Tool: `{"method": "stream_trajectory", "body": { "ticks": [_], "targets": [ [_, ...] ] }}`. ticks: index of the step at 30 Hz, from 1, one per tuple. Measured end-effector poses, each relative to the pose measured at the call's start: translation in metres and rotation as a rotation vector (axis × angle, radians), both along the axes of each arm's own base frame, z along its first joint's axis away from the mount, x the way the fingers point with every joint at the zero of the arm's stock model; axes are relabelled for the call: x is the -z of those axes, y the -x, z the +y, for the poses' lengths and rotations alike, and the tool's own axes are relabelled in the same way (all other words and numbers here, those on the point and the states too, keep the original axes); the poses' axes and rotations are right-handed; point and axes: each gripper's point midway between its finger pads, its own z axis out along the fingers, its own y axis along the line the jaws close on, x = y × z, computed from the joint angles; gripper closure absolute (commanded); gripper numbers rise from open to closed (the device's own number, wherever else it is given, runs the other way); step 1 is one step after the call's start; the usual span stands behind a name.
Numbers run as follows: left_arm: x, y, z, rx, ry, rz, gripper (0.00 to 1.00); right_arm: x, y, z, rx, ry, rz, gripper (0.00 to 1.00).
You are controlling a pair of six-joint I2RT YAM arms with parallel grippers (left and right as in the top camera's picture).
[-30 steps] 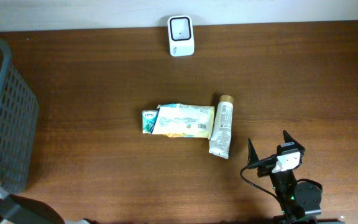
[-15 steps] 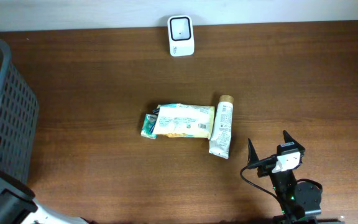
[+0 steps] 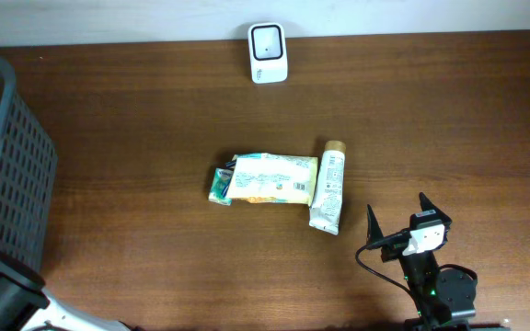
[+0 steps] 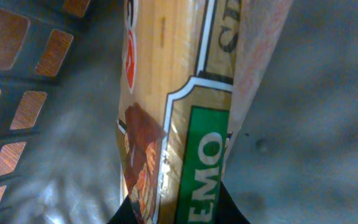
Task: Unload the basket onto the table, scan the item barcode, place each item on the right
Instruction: 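Pick the orange pasta packet from the basket and lay it on the table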
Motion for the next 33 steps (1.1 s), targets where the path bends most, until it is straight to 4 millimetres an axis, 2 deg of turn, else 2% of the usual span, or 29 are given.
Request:
{"method": "stream_trajectory", "body": {
  "ticks": [2, 4, 5, 6, 8, 9, 12, 15, 18, 19, 20, 22, 23, 24, 26, 28, 30, 31, 33],
  "targets": [
    [-0.003, -0.004, -0.004, 0.007, -0.003, -0.001, 1.0, 0.0, 0.0, 0.0, 0.0, 0.0, 0.0, 0.01],
    [-0.012, -0.019, -0.022, 0.055, 0.002, -0.009, 1.0, 0.0, 0.0, 0.0, 0.0, 0.0, 0.0, 0.01],
    [-0.019, -0.028, -0.031, 0.081, -0.001, -0.024, 1.0, 0.0, 0.0, 0.0, 0.0, 0.0, 0.0, 0.01],
    [-0.035, -0.038, -0.041, 0.105, -0.022, -0.054, 1.0, 0.0, 0.0, 0.0, 0.0, 0.0, 0.0, 0.01],
    [-0.095, -0.058, -0.052, 0.139, -0.121, -0.179, 1.0, 0.0, 0.0, 0.0, 0.0, 0.0, 0.0, 0.01],
    [-0.134, -0.062, -0.058, 0.143, -0.184, -0.252, 1.0, 0.0, 0.0, 0.0, 0.0, 0.0, 0.0, 0.01],
    [-0.232, -0.065, -0.073, 0.13, -0.349, -0.477, 1.0, 0.0, 0.0, 0.0, 0.0, 0.0, 0.0, 0.01],
    [-0.313, -0.061, -0.093, 0.141, -0.491, -0.672, 1.0, 0.0, 0.0, 0.0, 0.0, 0.0, 0.0, 0.01],
    [-0.349, -0.061, -0.127, 0.175, -0.508, -0.783, 1.0, 0.0, 0.0, 0.0, 0.0, 0.0, 0.0, 0.01],
    [-0.36, -0.067, -0.153, 0.228, -0.475, -0.837, 1.0, 0.0, 0.0, 0.0, 0.0, 0.0, 0.0, 0.01],
    [-0.364, -0.077, -0.188, 0.296, -0.396, -0.891, 1.0, 0.0, 0.0, 0.0, 0.0, 0.0, 0.0, 0.01],
    [-0.357, -0.097, -0.241, 0.395, -0.242, -0.938, 1.0, 0.0, 0.0, 0.0, 0.0, 0.0, 0.0, 0.01],
    [-0.342, -0.107, -0.274, 0.446, -0.139, -0.921, 1.0, 0.0, 0.0, 0.0, 0.0, 0.0, 0.0, 0.01],
    [-0.317, -0.117, -0.315, 0.521, -0.019, -0.859, 1.0, 0.0, 0.0, 0.0, 0.0, 0.0, 0.0, 0.01],
    [-0.271, -0.126, -0.363, 0.602, 0.117, -0.717, 1.0, 0.0, 0.0, 0.0, 0.0, 0.0, 0.0, 0.02],
    [-0.206, -0.124, -0.392, 0.614, 0.217, -0.491, 1.0, 0.0, 0.0, 0.0, 0.0, 0.0, 0.0, 0.02],
    [-0.15, -0.125, -0.405, 0.582, 0.27, -0.311, 1.0, 0.0, 0.0, 0.0, 0.0, 0.0, 0.0, 0.01],
    [-0.126, -0.126, -0.407, 0.545, 0.291, -0.245, 1.0, 0.0, 0.0, 0.0, 0.0, 0.0, 0.0, 0.02],
    [-0.094, -0.127, -0.406, 0.471, 0.323, -0.17, 1.0, 0.0, 0.0, 0.0, 0.0, 0.0, 0.0, 0.01]
  ]
}}
